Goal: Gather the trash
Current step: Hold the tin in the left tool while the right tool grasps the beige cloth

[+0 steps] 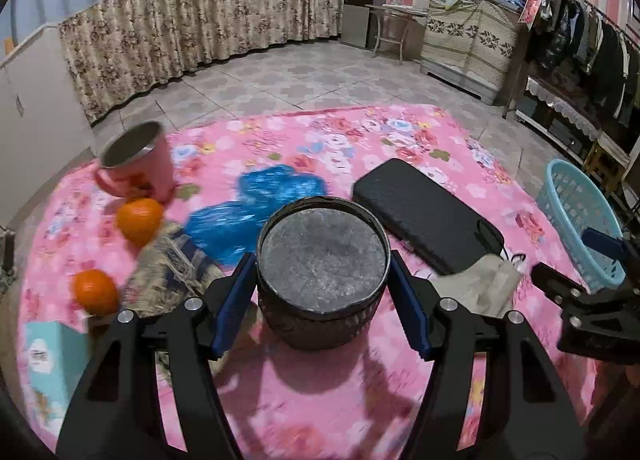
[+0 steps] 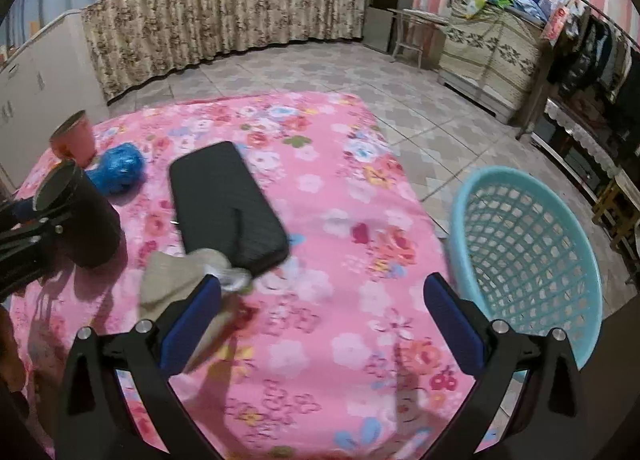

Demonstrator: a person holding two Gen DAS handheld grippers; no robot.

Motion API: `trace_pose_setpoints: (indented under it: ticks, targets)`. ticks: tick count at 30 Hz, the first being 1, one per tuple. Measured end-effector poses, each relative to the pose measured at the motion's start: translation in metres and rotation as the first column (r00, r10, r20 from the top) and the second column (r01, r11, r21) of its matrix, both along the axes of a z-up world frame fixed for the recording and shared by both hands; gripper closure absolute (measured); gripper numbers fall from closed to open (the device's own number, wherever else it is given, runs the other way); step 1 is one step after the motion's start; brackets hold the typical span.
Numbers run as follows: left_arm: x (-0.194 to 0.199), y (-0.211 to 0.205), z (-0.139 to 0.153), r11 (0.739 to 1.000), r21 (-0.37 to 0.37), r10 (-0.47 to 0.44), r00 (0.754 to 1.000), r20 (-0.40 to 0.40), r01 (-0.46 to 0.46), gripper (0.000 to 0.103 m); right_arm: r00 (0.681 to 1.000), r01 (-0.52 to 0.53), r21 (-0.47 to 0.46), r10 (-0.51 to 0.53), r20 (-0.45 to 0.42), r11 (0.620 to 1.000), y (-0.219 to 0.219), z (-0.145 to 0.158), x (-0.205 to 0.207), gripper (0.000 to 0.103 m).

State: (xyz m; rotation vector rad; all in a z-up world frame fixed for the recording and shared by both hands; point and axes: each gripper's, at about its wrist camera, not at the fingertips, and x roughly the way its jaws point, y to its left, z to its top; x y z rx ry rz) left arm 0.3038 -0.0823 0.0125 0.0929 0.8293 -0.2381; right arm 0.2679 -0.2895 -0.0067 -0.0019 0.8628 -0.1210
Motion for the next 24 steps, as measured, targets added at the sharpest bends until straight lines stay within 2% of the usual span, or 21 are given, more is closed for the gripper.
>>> trace_pose_setpoints:
  ticks: [2,5,11,15,18,20,21,22,24]
  targets:
    - [-0.01,0.012,0.006,1.0,0.024,0.016,1.0,0.008,-0.017,0.039,1.0,-0.024,0.009,0.024,-0.004,1.0,0.013,-0.001,0.001,0.004]
    - [-0.025,0.032,0.011,0.999,0.02,0.034,0.999,0.001,-0.034,0.039,0.998,-0.054,0.003,0.055,-0.017,0.999,0.031,-0.006,0.004,0.004]
    - [-0.058,0.055,0.026,0.999,0.031,0.041,0.999,0.028,-0.041,0.039,0.997,-0.061,0.016,0.062,-0.052,0.998,0.057,-0.016,0.009,0.004]
    - [-0.067,0.068,0.025,0.999,0.023,0.047,0.999,0.023,-0.048,0.039,0.996,-0.054,0.03,0.056,-0.073,0.998,0.065,-0.024,0.011,0.004]
    - [-0.066,0.071,0.021,0.997,0.047,0.051,0.998,0.023,-0.053,0.039,0.995,-0.057,0.019,0.058,-0.077,0.998,0.071,-0.026,0.013,0.006]
    - [-0.067,0.071,0.02,0.997,0.057,0.051,0.998,0.028,-0.052,0.039,0.995,-0.062,0.023,0.064,-0.079,0.998,0.074,-0.027,0.013,0.017]
    - [-0.067,0.072,0.02,0.997,0.055,0.05,0.998,0.027,-0.051,0.039,0.994,-0.07,0.034,0.073,-0.086,0.997,0.075,-0.027,0.014,0.029]
    - [-0.067,0.072,0.02,0.997,0.056,0.053,0.998,0.028,-0.054,0.039,0.992,-0.08,0.047,0.084,-0.095,0.996,0.076,-0.028,0.014,0.036]
    - [-0.066,0.071,0.019,0.997,0.054,0.056,0.998,0.022,-0.057,0.039,0.99,-0.093,0.047,0.098,-0.102,0.995,0.079,-0.029,0.013,0.041]
